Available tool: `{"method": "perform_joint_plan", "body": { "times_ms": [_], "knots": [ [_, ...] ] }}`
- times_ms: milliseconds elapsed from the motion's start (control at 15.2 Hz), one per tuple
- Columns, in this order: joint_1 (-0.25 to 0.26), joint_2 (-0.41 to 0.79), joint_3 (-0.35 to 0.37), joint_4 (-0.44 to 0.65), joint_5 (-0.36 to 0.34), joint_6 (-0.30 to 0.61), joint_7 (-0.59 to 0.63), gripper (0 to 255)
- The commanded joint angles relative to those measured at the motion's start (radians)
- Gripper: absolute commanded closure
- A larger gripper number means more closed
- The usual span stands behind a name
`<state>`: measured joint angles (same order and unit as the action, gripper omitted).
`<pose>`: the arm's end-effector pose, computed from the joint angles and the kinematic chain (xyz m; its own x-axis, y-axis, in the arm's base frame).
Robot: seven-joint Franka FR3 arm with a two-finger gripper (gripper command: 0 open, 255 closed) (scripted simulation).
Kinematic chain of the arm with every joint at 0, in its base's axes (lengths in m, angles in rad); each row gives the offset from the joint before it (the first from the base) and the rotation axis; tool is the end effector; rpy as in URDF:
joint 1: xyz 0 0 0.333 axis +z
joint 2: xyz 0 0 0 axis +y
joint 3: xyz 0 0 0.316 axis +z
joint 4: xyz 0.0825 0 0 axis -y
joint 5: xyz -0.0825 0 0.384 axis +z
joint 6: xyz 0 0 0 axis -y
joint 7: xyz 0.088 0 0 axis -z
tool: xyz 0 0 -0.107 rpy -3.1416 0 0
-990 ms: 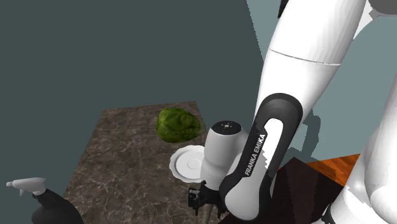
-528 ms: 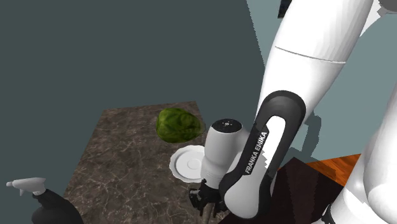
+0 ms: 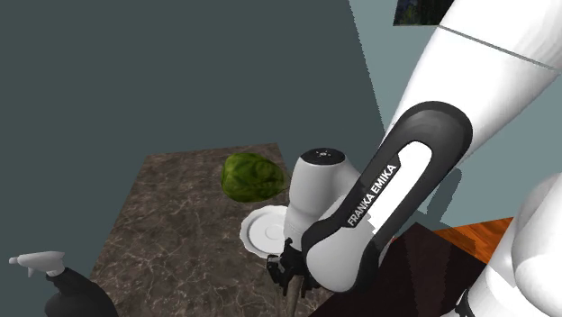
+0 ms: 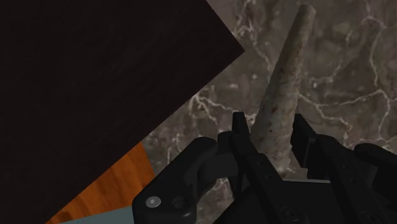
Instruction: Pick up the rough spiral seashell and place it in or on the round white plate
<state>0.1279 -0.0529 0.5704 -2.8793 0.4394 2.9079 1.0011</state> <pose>0.2894 0.2043 0.2100 0.7484 -0.6609 -0.0557 -0.6627 -0.7417 -0.1033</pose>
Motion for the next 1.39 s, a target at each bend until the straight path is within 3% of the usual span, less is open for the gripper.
{"method": "perform_joint_plan", "body": {
  "times_ms": [0,396,858,1320],
  "knots": [
    [0.008,-0.048,-0.001,0.0,0.026,-0.047,-0.012,255],
    [0.028,-0.174,-0.018,0.002,0.055,-0.174,-0.023,255],
    [-0.14,-0.008,-0.109,0.158,-0.142,-0.184,-0.093,255],
    [-0.229,0.166,-0.2,0.367,-0.3,-0.238,-0.13,255]
  ]
}}
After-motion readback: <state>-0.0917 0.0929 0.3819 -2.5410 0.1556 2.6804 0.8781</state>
